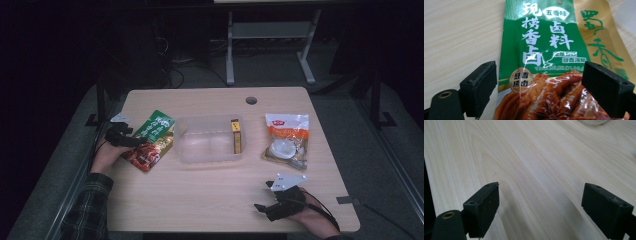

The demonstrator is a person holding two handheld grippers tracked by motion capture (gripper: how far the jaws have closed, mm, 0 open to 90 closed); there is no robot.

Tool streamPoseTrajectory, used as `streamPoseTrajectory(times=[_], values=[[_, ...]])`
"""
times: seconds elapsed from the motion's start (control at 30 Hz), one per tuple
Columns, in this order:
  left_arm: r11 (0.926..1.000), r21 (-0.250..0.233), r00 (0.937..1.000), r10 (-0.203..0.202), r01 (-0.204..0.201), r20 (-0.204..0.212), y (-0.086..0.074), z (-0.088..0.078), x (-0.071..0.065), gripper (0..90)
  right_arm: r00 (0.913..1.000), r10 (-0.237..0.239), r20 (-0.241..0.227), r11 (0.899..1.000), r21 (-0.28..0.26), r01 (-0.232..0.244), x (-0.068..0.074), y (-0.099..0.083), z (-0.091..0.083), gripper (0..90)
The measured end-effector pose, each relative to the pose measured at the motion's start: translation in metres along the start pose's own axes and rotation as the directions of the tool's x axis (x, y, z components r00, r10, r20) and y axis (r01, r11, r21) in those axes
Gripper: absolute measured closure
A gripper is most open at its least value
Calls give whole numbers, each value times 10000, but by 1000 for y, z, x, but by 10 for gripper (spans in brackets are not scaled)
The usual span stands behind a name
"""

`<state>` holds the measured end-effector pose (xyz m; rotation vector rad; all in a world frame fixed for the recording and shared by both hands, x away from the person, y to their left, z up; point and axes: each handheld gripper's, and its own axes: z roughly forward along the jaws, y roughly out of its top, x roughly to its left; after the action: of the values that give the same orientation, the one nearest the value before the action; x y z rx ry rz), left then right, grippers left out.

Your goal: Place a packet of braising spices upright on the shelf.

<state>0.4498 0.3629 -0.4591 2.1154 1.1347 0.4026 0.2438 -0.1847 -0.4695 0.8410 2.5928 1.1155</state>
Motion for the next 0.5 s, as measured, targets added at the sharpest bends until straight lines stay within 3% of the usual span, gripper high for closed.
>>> streamPoseTrajectory(times=[0.13, 0.3, 0.5], values=[[9997, 255, 10000, -34, 36, -91, -3, 6, 3, 123, 10000, 16, 8, 10000, -14, -16, 0, 0, 0, 143], [9992, 220, 9994, -325, 322, 103, -6, 8, 6, 108, 10000, -29, -35, 10000, 4, 29, 1, 0, 0, 143], [9998, 206, 10000, -31, 29, 70, -6, 9, 5, 107, 10000, -67, -53, 10000, 35, 67, 1, 0, 0, 144]])
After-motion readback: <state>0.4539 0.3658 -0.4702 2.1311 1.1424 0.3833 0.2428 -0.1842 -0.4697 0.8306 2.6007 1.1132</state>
